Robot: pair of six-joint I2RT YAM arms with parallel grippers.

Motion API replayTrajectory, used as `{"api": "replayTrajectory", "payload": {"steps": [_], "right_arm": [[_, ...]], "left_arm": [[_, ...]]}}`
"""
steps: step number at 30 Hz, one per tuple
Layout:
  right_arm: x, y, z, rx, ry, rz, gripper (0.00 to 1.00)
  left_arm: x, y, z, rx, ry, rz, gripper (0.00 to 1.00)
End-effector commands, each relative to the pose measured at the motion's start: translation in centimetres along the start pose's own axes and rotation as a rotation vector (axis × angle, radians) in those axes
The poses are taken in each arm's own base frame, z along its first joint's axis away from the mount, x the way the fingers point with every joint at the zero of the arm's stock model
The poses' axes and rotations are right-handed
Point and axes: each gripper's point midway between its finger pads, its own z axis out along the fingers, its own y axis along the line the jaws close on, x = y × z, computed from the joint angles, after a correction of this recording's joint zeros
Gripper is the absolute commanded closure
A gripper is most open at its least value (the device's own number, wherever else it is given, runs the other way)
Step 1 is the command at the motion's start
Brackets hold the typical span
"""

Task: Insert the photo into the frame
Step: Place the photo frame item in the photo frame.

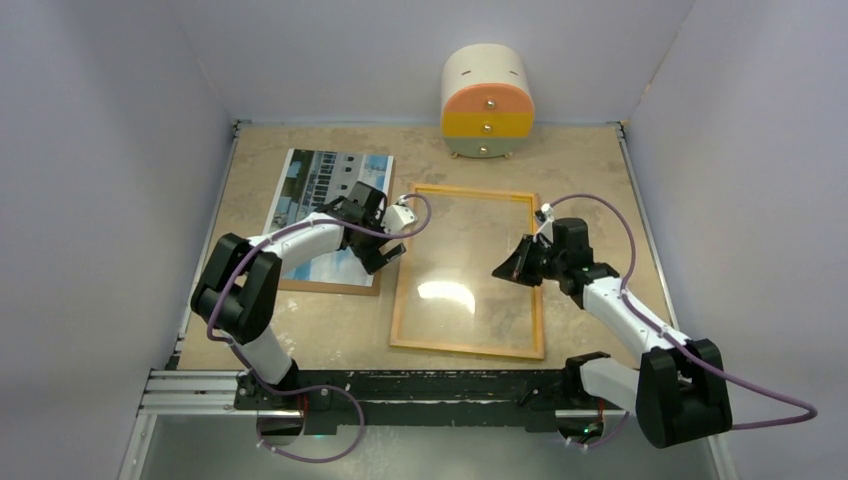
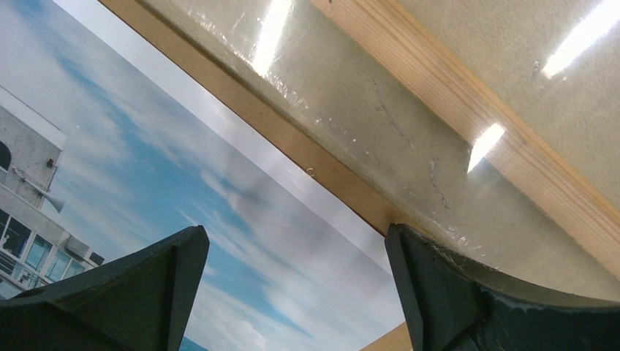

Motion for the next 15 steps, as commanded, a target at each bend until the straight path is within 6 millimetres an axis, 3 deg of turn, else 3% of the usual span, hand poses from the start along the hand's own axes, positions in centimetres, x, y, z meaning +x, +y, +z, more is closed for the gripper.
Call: {"api": "replayTrajectory", "payload": {"steps": [1, 15], "right_arm": [[-1.6, -1.2, -1.0, 0.133, -0.014, -0.086, 1.0], [-3.7, -2.3, -2.6, 0.28, -0.025, -0.126, 1.0]], "left_arm": [[-2.5, 1.5, -1.4, -0.059, -0.063, -0.005, 0.0], [-2.5, 3.1, -1.7, -0.137, -0.046, 0.005, 0.0]]}}
